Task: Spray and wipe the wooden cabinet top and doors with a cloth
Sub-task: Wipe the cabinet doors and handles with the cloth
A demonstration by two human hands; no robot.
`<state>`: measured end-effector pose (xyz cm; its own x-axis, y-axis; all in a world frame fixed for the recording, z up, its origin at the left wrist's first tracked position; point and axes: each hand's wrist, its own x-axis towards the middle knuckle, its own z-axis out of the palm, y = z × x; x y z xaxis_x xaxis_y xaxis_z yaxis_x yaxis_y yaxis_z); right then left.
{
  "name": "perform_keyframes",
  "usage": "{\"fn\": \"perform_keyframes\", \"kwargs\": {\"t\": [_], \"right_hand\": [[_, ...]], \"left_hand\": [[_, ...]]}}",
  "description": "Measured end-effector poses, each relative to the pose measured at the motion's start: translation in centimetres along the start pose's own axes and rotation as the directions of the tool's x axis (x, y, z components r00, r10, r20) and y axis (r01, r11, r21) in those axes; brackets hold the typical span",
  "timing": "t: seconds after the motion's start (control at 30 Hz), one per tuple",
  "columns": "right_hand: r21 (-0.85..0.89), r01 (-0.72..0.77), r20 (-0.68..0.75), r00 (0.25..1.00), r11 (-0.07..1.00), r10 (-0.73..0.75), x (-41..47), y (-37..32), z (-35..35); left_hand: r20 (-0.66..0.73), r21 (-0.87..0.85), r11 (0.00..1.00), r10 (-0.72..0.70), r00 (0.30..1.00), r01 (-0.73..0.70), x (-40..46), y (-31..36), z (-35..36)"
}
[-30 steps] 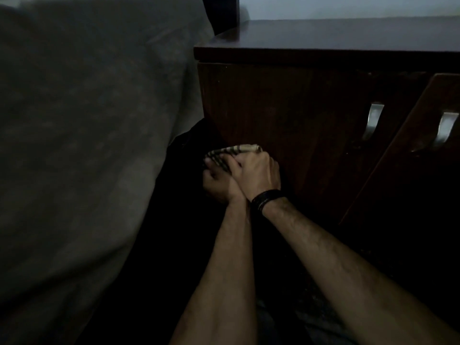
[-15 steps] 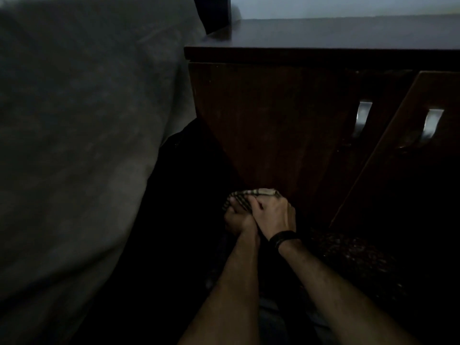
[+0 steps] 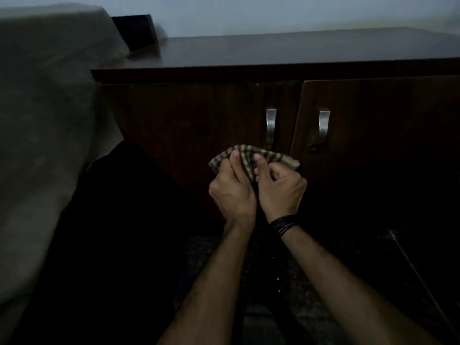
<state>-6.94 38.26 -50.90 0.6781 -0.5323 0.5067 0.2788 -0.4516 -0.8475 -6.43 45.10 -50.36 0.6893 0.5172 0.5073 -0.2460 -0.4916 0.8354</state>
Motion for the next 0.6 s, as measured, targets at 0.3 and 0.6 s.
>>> {"fn": "perform_keyframes", "kwargs": {"t": [0.3, 0.6], "right_hand": [[0.118, -0.138, -0.068, 0.987, 0.983, 0.147, -0.6, 2.3, -1.2], [0.019, -0.319, -0.03, 0.947, 0.947, 0.32, -3.7, 9.1, -3.4]], "left_hand": [[0.177, 0.021, 0.98, 0.193, 0.965, -0.199, -0.7, 0.7, 0.0], [0.562, 0.209, 0.966, 0.008, 0.827, -0.152, -4.8, -1.4, 0.9]]}}
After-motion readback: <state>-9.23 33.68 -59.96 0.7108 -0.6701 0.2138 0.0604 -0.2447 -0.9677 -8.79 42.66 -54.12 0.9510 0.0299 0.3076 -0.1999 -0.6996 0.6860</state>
